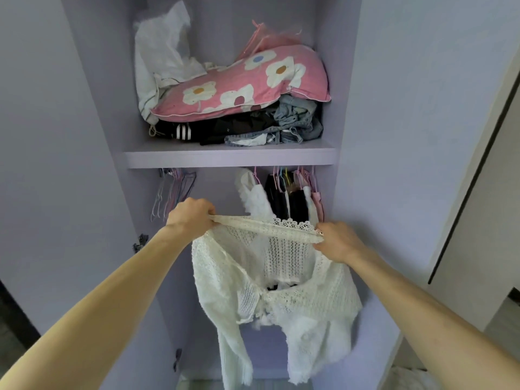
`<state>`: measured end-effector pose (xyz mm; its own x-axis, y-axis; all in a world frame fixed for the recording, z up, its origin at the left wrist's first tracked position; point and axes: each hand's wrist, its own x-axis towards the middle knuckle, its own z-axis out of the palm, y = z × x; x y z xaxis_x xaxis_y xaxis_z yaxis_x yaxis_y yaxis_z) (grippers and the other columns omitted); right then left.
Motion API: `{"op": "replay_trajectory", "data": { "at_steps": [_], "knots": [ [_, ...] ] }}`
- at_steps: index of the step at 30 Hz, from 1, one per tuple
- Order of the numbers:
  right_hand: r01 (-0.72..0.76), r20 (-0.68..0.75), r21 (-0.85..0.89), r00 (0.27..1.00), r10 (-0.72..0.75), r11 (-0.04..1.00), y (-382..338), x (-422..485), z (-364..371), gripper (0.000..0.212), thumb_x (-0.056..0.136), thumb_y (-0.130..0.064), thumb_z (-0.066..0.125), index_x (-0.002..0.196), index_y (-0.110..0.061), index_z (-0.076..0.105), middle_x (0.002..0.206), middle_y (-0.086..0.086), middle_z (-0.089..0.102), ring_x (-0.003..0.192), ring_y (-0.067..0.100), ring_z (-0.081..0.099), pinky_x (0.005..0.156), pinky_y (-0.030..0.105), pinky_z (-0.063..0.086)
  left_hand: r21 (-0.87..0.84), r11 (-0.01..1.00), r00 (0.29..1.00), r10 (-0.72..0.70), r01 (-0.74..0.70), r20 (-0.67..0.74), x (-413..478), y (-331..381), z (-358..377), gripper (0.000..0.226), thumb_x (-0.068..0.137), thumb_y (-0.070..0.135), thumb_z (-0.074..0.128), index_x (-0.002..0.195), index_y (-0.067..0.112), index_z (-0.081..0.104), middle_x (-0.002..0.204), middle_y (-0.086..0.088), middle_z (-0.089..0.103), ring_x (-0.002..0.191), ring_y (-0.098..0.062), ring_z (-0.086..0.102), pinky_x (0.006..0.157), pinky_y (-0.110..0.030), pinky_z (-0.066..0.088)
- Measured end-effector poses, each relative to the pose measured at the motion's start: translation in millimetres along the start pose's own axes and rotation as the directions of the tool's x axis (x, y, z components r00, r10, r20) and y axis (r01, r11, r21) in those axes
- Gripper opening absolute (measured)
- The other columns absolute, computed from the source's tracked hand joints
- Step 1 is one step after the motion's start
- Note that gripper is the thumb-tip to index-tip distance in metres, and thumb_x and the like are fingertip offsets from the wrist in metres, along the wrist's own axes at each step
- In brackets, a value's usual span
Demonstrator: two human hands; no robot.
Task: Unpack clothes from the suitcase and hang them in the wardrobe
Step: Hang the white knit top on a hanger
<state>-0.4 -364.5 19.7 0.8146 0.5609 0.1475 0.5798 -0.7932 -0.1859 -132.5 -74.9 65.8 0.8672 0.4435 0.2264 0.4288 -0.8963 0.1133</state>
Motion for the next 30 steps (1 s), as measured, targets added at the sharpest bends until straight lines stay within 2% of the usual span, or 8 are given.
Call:
{"op": "replay_trajectory", "data": {
  "at_steps": [5, 9, 13, 16, 19, 21, 24, 30],
  "knots": [
    [-0.045, 0.208, -0.045, 0.977, 0.054, 0.998, -7.1, -0.8, -14.5, 0.042, 0.085, -0.029, 0.075, 0.121, -0.011, 0.061, 0.12, 0.009, 0.063, 0.096, 0.023, 0.061, 0.075, 0.029, 0.049, 0.164, 0.982, 0.994, -0.101, 0.092, 0.048, -3.1, -1.9, 7.8, 0.033, 0.091, 0.043, 0.067, 0.115, 0.02, 0.065, 0.097, -0.003, 0.057, 0.101, -0.03, 0.063, 0.071, -0.036, 0.049],
    [-0.139, 0.269, -0.026, 0.953, 0.141, 0.99, -5.7, 0.5, -14.1, 0.05, 0.087, -0.009, 0.068, 0.135, -0.012, 0.057, 0.118, 0.009, 0.06, 0.076, 0.021, 0.065, 0.066, 0.033, 0.061, 0.324, 0.944, 0.993, -0.097, 0.07, 0.066, -7.1, 1.5, 13.4, 0.035, 0.093, 0.046, 0.064, 0.116, 0.02, 0.064, 0.096, -0.001, 0.06, 0.096, -0.026, 0.065, 0.067, -0.034, 0.048],
    [-0.159, 0.255, -0.136, 0.948, 0.19, 0.978, -7.6, -2.6, -6.4, 0.031, 0.091, -0.002, 0.057, 0.121, -0.007, 0.059, 0.101, 0.008, 0.06, 0.061, 0.017, 0.057, 0.049, 0.026, 0.051, 0.306, 0.946, 0.979, -0.151, 0.104, 0.134, -11.0, 4.3, 15.3, 0.037, 0.089, 0.049, 0.068, 0.11, 0.019, 0.065, 0.09, 0.001, 0.059, 0.082, -0.023, 0.059, 0.066, -0.033, 0.047],
    [-0.23, 0.341, -0.134, 0.903, 0.262, 0.964, -10.2, -2.0, 0.7, 0.015, 0.088, -0.008, 0.068, 0.101, -0.007, 0.061, 0.087, 0.006, 0.066, 0.068, 0.02, 0.068, 0.05, 0.025, 0.052, 0.344, 0.929, 0.943, -0.228, 0.136, 0.244, -14.6, 4.3, 14.8, 0.042, 0.083, 0.053, 0.072, 0.102, 0.017, 0.063, 0.082, 0.003, 0.059, 0.078, -0.02, 0.059, 0.067, -0.03, 0.048],
    [-0.346, 0.306, 0.062, 0.899, 0.312, 0.936, -6.3, 1.2, 11.5, 0.02, 0.084, -0.023, 0.075, 0.086, -0.007, 0.062, 0.072, 0.005, 0.072, 0.052, 0.015, 0.068, 0.054, 0.025, 0.057, 0.402, 0.91, 0.913, -0.247, 0.103, 0.325, -20.0, 1.4, 20.6, 0.041, 0.083, 0.055, 0.072, 0.082, 0.016, 0.058, 0.073, 0.01, 0.068, 0.067, -0.01, 0.064, 0.065, -0.024, 0.048],
    [-0.326, 0.17, 0.076, 0.935, 0.31, 0.942, -6.9, 2.2, 20.6, 0.025, 0.088, -0.03, 0.07, 0.077, -0.011, 0.056, 0.072, 0.006, 0.071, 0.049, 0.015, 0.064, 0.058, 0.026, 0.057, 0.37, 0.922, 0.897, -0.256, 0.115, 0.36, -23.7, -5.9, 27.4, 0.028, 0.089, 0.043, 0.069, 0.079, 0.018, 0.062, 0.063, 0.013, 0.072, 0.051, -0.001, 0.063, 0.063, -0.02, 0.05],
    [-0.301, 0.146, 0.06, 0.946, 0.29, 0.952, -7.9, 0.8, 34.0, 0.028, 0.09, -0.033, 0.065, 0.073, -0.013, 0.056, 0.067, 0.003, 0.071, 0.054, 0.016, 0.065, 0.065, 0.03, 0.059, 0.258, 0.956, 0.892, -0.232, 0.136, 0.389, -23.4, -23.5, 39.5, 0.02, 0.092, 0.026, 0.056, 0.079, 0.017, 0.069, 0.062, 0.011, 0.072, 0.054, -0.003, 0.069, 0.061, -0.02, 0.052],
    [-0.304, 0.195, 0.087, 0.939, 0.283, 0.949, -9.0, 0.3, 54.0, 0.014, 0.084, -0.006, 0.048, 0.075, -0.016, 0.054, 0.074, 0.002, 0.063, 0.053, 0.016, 0.061, 0.039, 0.016, 0.036, -0.221, 0.903, 0.846, -0.228, 0.369, 0.482, -36.2, -51.1, 73.6, 0.019, 0.097, 0.024, 0.048, 0.106, 0.01, 0.056, 0.089, -0.008, 0.074, 0.069, -0.025, 0.075, 0.065, -0.034, 0.063]
  ]
}}
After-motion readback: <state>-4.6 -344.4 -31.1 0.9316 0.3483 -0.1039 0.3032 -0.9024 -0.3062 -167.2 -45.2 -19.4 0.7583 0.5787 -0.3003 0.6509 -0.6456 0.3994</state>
